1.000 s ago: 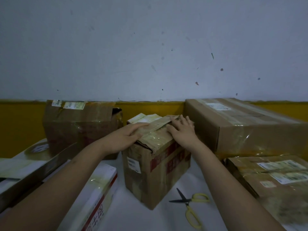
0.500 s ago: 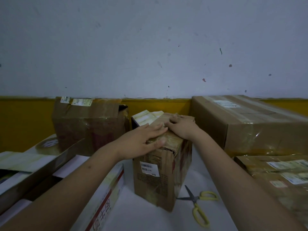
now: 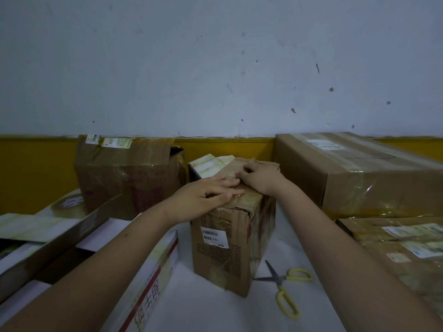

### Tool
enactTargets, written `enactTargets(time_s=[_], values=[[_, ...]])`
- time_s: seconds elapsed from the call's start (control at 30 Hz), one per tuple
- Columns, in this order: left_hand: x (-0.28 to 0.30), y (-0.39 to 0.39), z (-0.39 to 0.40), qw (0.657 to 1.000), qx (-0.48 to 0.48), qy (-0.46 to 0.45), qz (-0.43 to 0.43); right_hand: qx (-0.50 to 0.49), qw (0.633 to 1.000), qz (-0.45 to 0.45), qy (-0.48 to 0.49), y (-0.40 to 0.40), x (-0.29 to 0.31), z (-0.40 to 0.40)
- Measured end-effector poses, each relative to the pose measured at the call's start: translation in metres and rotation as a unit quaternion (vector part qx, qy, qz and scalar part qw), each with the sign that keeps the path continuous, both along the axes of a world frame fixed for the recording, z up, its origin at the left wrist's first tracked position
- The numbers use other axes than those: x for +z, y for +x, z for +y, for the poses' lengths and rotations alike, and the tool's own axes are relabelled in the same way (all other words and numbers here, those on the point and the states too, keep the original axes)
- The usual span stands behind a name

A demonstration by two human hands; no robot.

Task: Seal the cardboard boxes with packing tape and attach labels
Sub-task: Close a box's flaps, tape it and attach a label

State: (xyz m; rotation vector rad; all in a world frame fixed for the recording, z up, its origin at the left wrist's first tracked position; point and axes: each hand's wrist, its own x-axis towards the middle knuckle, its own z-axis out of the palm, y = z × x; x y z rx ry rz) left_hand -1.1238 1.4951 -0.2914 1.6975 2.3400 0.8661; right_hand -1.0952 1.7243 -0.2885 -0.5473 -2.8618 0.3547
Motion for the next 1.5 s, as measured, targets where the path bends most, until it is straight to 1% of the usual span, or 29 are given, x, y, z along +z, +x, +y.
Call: enactTargets(time_s=[0.27, 0.43, 0.5, 0.57, 0.63, 0.67, 0.7, 0.8, 0.87, 0.93, 1.0, 1.07, 1.13, 1.2, 1.33, 1.4, 1.47, 1.5], values=[[0.002, -0.006, 0.004, 1.000, -0.019, -0.011, -0.018, -0.001, 1.000, 0.008, -0.009, -0.002, -0.003, 0.002], [0.010, -0.003, 0.005, 0.997, -0.024, -0.033, -0.067, -0.009, 0.999, 0.018, -0.027, 0.003, 0.002, -0.005], [0.008, 0.004, 0.003, 0.999, 0.004, -0.007, -0.050, -0.024, 0.996, 0.073, -0.043, 0.011, 0.002, -0.010], [0.002, 0.013, -0.002, 0.997, 0.069, 0.045, 0.004, -0.041, 0.982, 0.174, -0.061, 0.025, -0.001, -0.015], [-0.005, 0.025, -0.011, 0.985, 0.126, 0.089, 0.080, -0.044, 0.955, 0.287, -0.061, 0.046, -0.008, -0.024], [-0.008, 0.034, -0.017, 0.977, 0.140, 0.122, 0.100, -0.039, 0.938, 0.338, -0.061, 0.059, -0.013, -0.031], [-0.012, 0.043, -0.024, 0.970, 0.150, 0.166, 0.094, -0.034, 0.922, 0.381, -0.063, 0.074, -0.021, -0.040], [-0.035, 0.084, -0.048, 0.938, 0.194, 0.288, 0.017, -0.029, 0.880, 0.471, -0.053, 0.119, -0.048, -0.071], [-0.062, 0.121, -0.065, 0.909, 0.258, 0.328, -0.018, -0.004, 0.875, 0.478, -0.072, 0.144, -0.071, -0.092], [-0.090, 0.161, -0.081, 0.882, 0.330, 0.322, -0.094, 0.041, 0.891, 0.446, -0.080, 0.165, -0.096, -0.111], [-0.119, 0.191, -0.092, 0.847, 0.415, 0.266, -0.197, 0.081, 0.915, 0.391, -0.058, 0.179, -0.121, -0.126], [-0.147, 0.208, -0.099, 0.808, 0.455, 0.200, -0.315, 0.105, 0.935, 0.335, -0.053, 0.186, -0.143, -0.137], [-0.162, 0.217, -0.101, 0.757, 0.455, 0.173, -0.436, 0.121, 0.946, 0.295, -0.060, 0.190, -0.159, -0.145], [-0.167, 0.217, -0.099, 0.716, 0.448, 0.175, -0.505, 0.134, 0.948, 0.274, -0.087, 0.194, -0.170, -0.150], [-0.170, 0.214, -0.094, 0.666, 0.440, 0.203, -0.568, 0.130, 0.952, 0.254, -0.115, 0.203, -0.180, -0.153], [-0.180, 0.217, -0.095, 0.645, 0.439, 0.199, -0.593, 0.128, 0.952, 0.249, -0.121, 0.207, -0.185, -0.152], [-0.187, 0.221, -0.095, 0.621, 0.416, 0.194, -0.635, 0.130, 0.953, 0.241, -0.127, 0.210, -0.190, -0.151], [-0.189, 0.221, -0.094, 0.617, 0.404, 0.190, -0.648, 0.130, 0.954, 0.235, -0.131, 0.211, -0.193, -0.151]])
